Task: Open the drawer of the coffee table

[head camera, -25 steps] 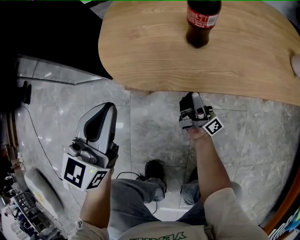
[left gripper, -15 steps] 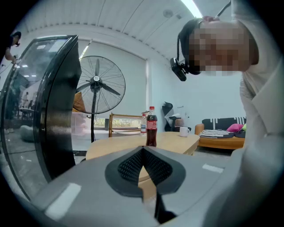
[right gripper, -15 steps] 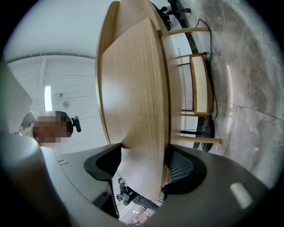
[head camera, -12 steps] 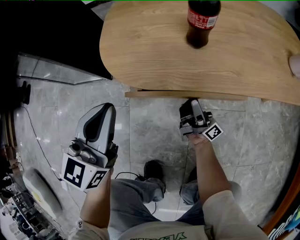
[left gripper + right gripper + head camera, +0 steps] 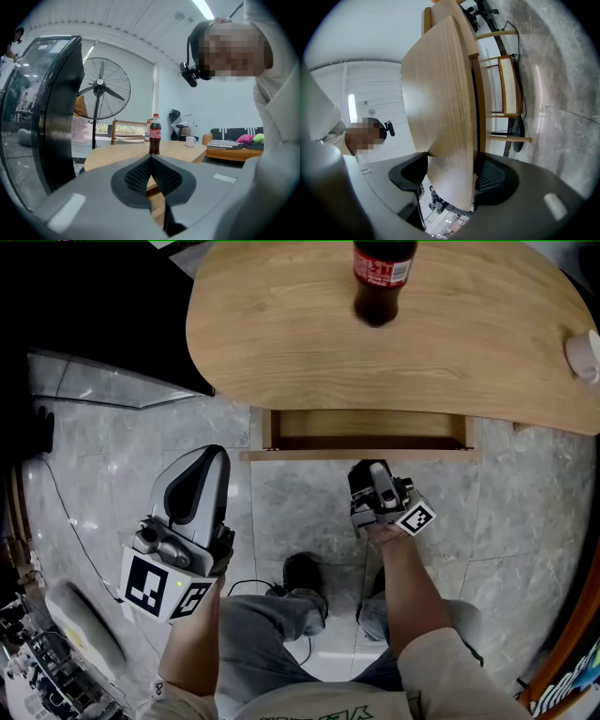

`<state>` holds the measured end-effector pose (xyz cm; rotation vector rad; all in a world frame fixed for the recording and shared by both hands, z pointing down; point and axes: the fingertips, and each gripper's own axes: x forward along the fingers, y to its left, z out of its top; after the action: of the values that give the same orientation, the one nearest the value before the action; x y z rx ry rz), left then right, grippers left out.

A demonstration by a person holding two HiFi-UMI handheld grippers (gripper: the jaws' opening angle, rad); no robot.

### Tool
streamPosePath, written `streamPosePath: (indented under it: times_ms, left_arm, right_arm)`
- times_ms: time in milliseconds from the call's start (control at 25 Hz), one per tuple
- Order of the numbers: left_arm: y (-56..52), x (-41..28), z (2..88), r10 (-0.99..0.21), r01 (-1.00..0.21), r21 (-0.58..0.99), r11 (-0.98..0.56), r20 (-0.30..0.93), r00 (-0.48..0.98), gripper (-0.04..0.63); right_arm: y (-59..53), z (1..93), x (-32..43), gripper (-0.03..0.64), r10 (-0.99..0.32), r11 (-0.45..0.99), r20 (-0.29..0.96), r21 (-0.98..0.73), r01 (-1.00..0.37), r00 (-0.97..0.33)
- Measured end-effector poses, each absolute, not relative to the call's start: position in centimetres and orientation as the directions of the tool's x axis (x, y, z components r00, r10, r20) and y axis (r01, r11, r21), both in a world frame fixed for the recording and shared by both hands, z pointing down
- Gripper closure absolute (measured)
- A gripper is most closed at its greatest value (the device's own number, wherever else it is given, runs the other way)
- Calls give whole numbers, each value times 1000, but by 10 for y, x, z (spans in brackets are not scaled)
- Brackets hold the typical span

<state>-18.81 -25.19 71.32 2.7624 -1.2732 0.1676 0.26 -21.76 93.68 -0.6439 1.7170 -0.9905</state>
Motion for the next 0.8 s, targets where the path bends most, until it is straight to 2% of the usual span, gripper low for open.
streamPosePath:
  times_ms: [360, 800]
  left_arm:
    - [-247, -174, 707, -731, -741, 56, -669, 127, 670, 597]
    - [-242, -170, 702, -717, -727, 38, -685, 139, 683, 597]
  right_arm:
    - [-160, 937, -5, 295, -777, 517, -505, -853, 77, -377]
    - [-145, 942, -7, 291, -766, 522, -511, -849, 88, -390]
